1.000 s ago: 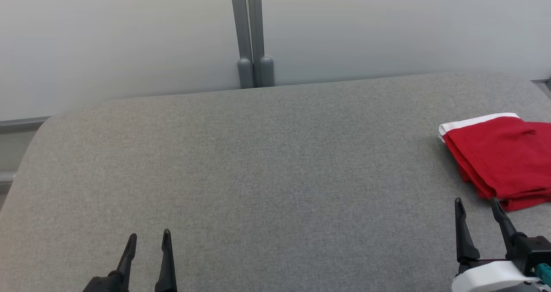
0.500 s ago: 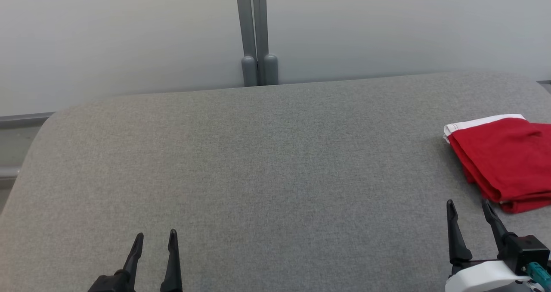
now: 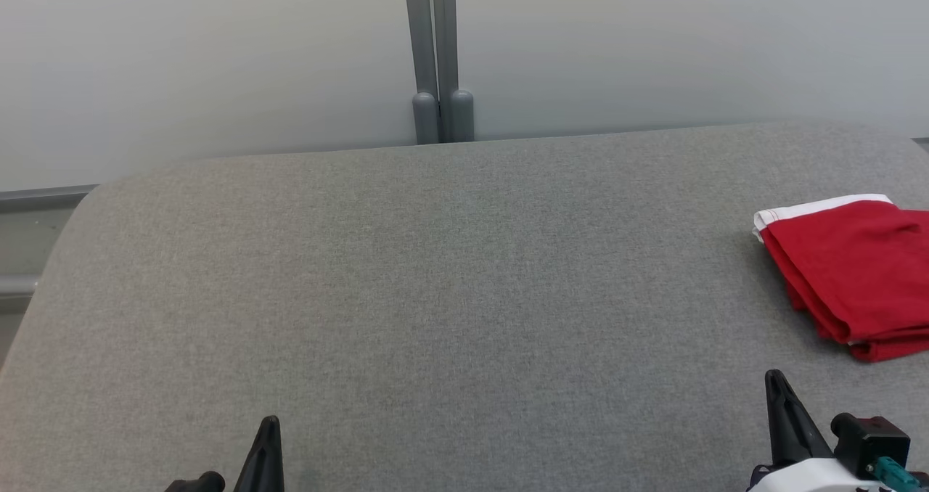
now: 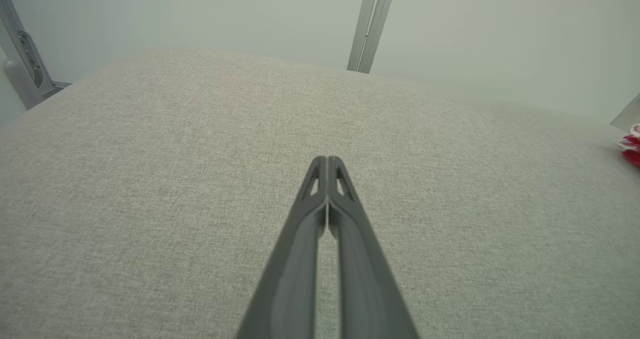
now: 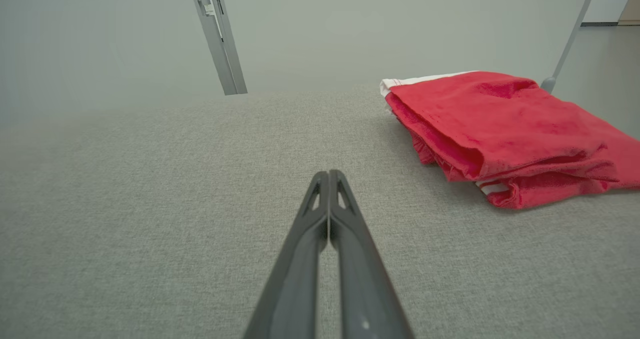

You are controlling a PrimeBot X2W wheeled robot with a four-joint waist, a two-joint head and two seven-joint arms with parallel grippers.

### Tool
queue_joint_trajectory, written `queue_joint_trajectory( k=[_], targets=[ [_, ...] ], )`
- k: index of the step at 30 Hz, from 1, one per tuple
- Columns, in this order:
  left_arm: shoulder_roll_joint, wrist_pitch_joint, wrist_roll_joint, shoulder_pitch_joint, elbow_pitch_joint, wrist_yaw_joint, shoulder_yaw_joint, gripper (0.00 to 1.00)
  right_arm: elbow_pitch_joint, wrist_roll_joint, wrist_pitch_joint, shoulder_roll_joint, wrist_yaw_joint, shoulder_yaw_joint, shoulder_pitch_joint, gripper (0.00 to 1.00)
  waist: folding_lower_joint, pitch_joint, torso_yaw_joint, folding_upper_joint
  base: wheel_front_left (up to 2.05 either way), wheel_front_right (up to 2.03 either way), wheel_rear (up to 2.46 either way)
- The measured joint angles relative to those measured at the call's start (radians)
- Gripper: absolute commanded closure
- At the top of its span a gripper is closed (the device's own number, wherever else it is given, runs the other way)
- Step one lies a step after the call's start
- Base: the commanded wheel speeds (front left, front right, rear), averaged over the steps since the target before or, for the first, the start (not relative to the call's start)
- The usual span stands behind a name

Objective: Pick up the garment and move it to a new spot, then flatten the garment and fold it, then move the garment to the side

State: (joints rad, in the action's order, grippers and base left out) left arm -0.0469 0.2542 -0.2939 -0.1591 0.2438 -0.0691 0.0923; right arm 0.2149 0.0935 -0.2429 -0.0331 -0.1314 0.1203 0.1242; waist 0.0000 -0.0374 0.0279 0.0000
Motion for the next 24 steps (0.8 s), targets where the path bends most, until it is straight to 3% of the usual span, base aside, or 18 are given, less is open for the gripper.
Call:
queue_joint_trajectory(
  k=[24],
  targets=[
    [0.000, -0.105, -0.401, 0.065, 0.002, -0.016, -0.055, 1.00, 0.006, 0.456, 0.104, -0.002, 0.000, -0.002, -0.054, 1.00, 0.0000, 0.008, -0.005, 0.0000, 0.00, 0.00, 0.00]
  ],
)
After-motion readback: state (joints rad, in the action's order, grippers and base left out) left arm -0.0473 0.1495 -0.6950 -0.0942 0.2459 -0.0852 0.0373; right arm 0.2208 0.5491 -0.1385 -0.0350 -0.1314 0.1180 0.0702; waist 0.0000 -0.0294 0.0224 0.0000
